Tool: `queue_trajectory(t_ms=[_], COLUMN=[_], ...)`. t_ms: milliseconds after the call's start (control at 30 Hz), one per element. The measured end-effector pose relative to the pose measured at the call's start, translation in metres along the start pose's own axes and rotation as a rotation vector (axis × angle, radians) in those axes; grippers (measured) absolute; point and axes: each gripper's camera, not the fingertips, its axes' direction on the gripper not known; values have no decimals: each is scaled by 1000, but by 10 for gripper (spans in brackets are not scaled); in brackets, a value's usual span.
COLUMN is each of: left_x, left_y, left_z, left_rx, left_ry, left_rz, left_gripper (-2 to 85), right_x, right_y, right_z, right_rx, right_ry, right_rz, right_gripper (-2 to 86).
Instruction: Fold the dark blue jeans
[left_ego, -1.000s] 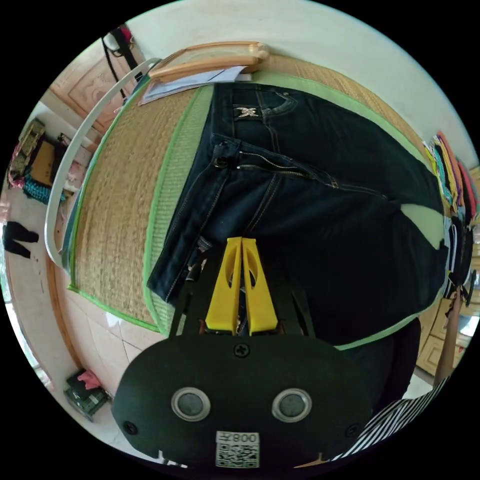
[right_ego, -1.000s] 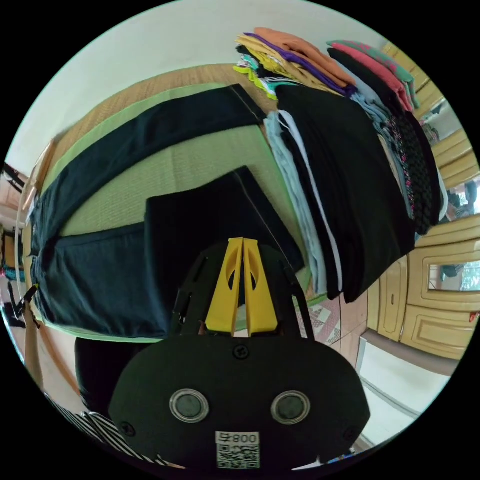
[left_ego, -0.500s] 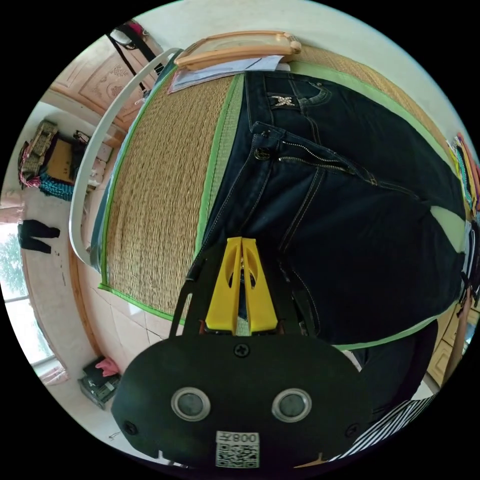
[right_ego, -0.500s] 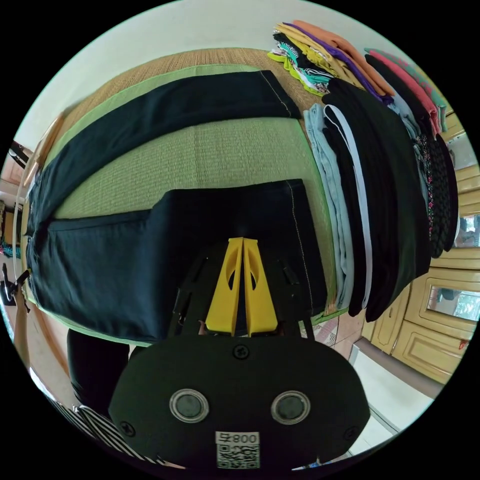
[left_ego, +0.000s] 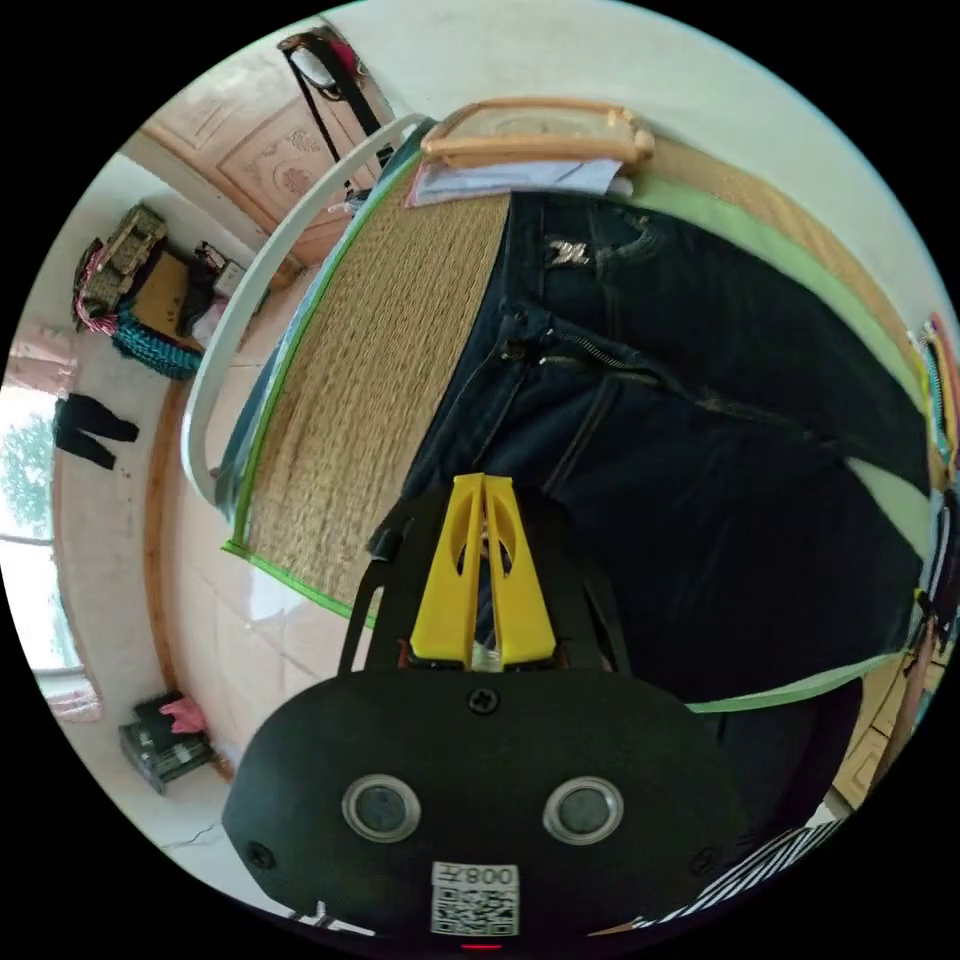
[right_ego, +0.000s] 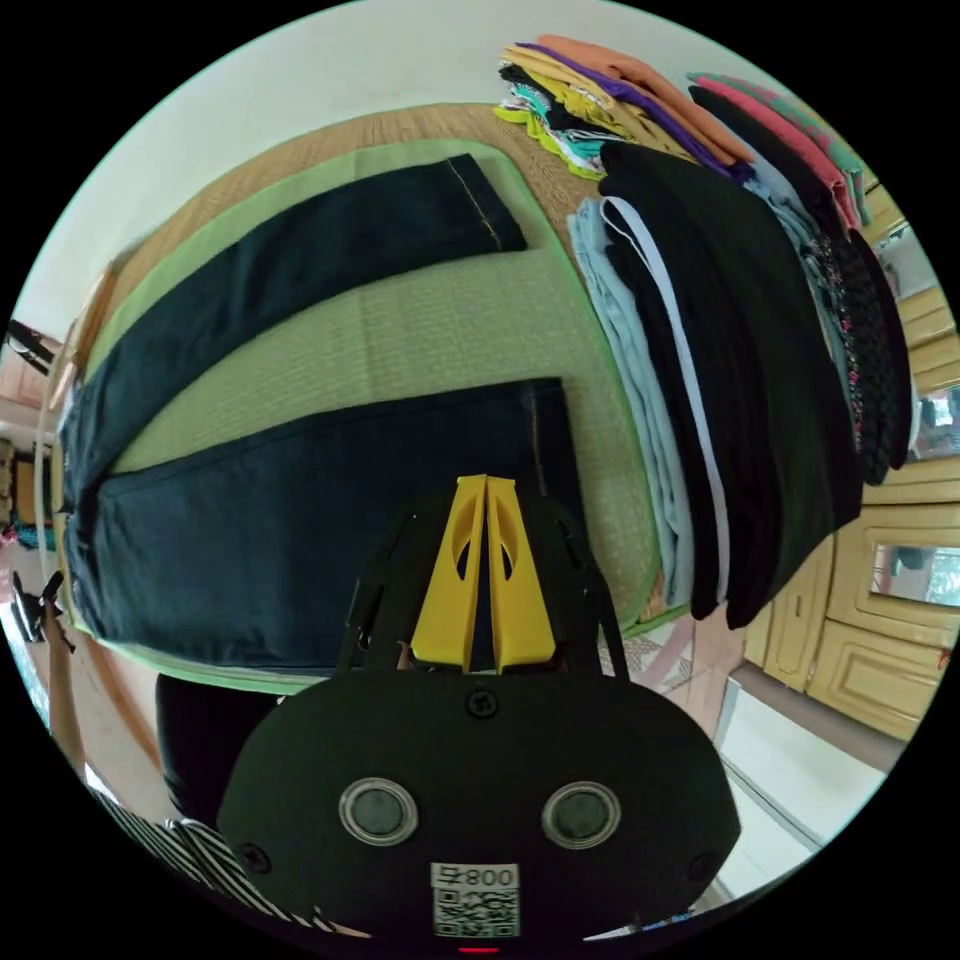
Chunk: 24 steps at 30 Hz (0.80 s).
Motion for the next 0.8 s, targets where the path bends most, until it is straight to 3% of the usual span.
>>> queue_trajectory(t_ms=[167, 333, 367, 800], left_x=[20, 40, 37, 17], left_y=[3, 7, 11, 16], left_z=[2, 40, 42, 71], left_rx=[70, -54, 6, -6], left_ry=[241, 218, 222, 338], left_rz=[130, 224, 207, 188], left_gripper=[1, 1, 2, 0], right_x=[-59, -93, -93, -63], right_y=[-20, -18, -20, -65], right_z=[-16, -8, -11, -50], right_rx=[40, 44, 46, -20], right_ry=[-82, 7, 5, -63], right_rz=[-202, -280, -293, -230], right_gripper=[1, 1, 1, 0])
